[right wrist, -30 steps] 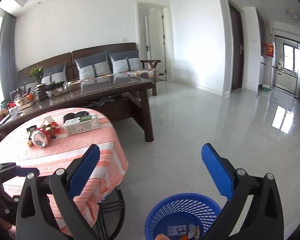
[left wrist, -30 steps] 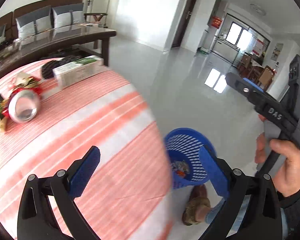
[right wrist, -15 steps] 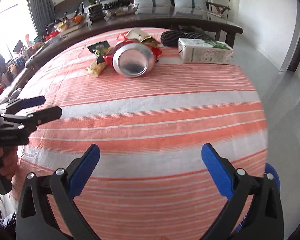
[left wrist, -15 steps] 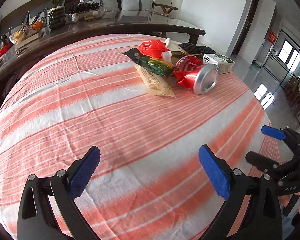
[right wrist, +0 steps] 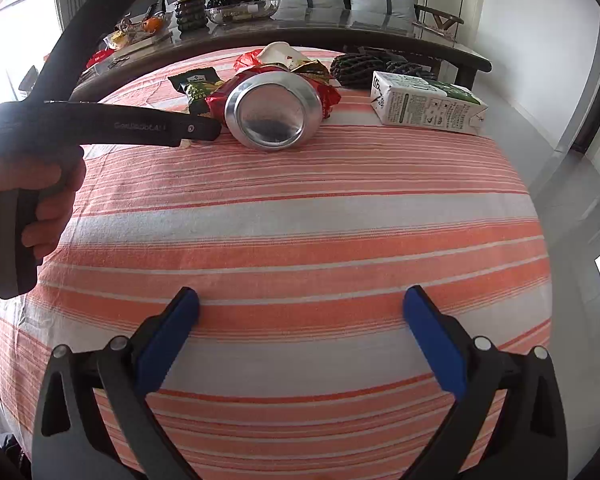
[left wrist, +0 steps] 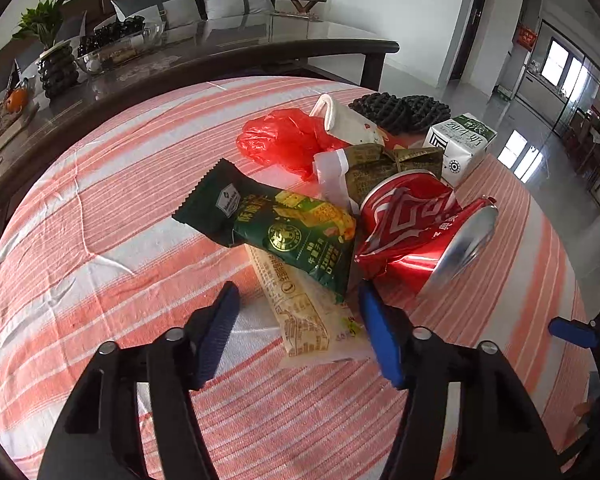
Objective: Collect trash
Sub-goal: 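Move both open grippers back over the table toward the cream bread bag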
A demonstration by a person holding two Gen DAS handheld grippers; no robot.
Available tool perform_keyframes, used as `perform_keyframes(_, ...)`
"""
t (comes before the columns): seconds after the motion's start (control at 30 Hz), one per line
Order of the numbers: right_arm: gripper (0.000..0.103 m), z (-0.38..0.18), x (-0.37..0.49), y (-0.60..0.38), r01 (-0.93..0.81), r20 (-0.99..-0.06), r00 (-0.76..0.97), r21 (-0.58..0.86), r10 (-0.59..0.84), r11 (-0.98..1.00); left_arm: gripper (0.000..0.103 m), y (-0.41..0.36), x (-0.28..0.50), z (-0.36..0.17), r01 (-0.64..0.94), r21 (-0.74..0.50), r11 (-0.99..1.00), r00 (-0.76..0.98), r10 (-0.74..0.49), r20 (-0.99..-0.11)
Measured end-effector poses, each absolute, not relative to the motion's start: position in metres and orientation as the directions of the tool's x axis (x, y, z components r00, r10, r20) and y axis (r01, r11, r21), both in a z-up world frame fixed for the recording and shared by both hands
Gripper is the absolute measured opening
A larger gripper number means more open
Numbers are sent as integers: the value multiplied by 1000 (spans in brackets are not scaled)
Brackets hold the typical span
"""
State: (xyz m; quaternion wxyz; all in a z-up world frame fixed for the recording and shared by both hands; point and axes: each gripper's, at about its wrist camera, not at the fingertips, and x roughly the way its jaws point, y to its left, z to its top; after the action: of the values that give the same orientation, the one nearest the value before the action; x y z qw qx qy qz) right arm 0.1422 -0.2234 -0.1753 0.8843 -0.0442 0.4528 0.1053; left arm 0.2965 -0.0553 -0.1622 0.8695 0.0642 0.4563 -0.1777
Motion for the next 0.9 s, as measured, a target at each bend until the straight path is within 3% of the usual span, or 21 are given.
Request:
perform_keyframes(0.07,98,-175,142,-224,-226,-810,568,17,146,974,31,-52,296,-160,375,-49,926,515,-252,-820)
perform_keyframes(0.17,98,-175,142,-224,-226,-810,567,19,148,974,27,-40,283,-156,381,-44,924,511,-250,-822)
perform_keyframes(0.53,98,-175,142,-224,-226,-810,567,18,147,974,29,36,207,-153,349,-46,936,521,-235,-821)
perform_keyframes(0.57,98,-175,142,-224,-226,-810,567,18,147,974,39,37,206,-156,348,-48,936,522,-235,-820)
perform_keyframes(0.6,98,-175,142,-224,-226,-810,567,19,147,974,56,37,207,-158,344,-46,938,522,-232,-821)
perform_keyframes(0.67,98,-175,142,-225,-223,-810,568,19,146,975,72,35,211,-161,329,-38,943,538,-221,-813)
perform_keyframes(0.9,98,-174,143,-226,-217,-811,566,24,146,976,93,35,224,-170,307,-8,952,543,-182,-819)
